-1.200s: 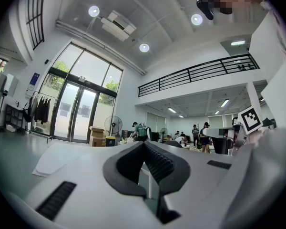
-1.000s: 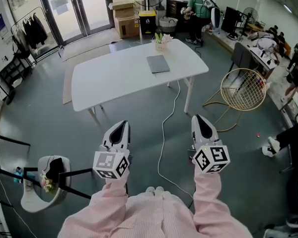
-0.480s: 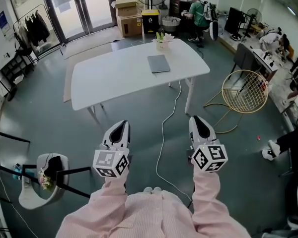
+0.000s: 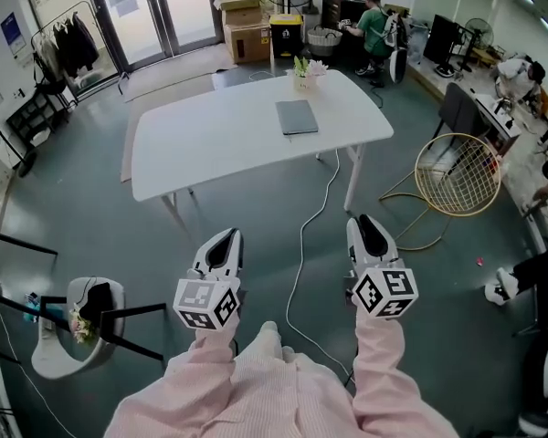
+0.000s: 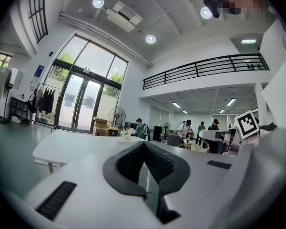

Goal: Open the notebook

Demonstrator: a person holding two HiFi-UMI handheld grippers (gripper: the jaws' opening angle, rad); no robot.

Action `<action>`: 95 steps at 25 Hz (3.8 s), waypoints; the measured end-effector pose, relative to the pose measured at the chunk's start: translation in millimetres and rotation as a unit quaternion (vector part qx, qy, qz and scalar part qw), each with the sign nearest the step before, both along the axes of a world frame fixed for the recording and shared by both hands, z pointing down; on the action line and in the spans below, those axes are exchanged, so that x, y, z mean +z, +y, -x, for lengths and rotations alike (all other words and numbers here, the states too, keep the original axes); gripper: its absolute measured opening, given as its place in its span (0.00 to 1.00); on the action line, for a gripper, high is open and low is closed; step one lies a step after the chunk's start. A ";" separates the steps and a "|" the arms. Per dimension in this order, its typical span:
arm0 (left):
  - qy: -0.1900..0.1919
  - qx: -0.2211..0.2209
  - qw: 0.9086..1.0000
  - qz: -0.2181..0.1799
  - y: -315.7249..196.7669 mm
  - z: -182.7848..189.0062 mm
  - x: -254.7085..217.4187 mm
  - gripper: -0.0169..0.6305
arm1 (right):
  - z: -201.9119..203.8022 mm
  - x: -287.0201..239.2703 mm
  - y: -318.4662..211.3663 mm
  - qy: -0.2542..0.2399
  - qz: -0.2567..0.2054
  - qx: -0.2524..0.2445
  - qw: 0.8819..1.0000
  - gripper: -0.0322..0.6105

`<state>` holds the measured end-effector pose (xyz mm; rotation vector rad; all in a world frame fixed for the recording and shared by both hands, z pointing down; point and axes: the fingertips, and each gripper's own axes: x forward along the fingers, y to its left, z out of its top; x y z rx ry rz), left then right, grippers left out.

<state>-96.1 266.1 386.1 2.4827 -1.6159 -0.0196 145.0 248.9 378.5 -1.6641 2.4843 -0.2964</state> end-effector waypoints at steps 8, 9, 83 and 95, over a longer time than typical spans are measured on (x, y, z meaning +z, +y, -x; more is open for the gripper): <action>0.005 -0.001 1.000 0.007 -45.6 -0.1 14.8 0.02 | -1.8 15.0 -45.0 -0.001 0.003 0.006 1.000 0.20; 0.006 0.000 1.000 0.008 -54.9 0.1 16.7 0.02 | -2.4 16.8 -53.5 -0.001 0.004 0.008 1.000 0.20; 0.124 -0.089 0.938 0.312 -572.0 -65.1 212.3 0.02 | 14.0 241.9 -626.0 0.028 0.352 -0.156 0.922 0.23; 0.137 -0.084 0.927 0.339 -581.9 -68.2 226.1 0.02 | 18.1 268.4 -626.4 0.003 0.425 -0.156 0.892 0.23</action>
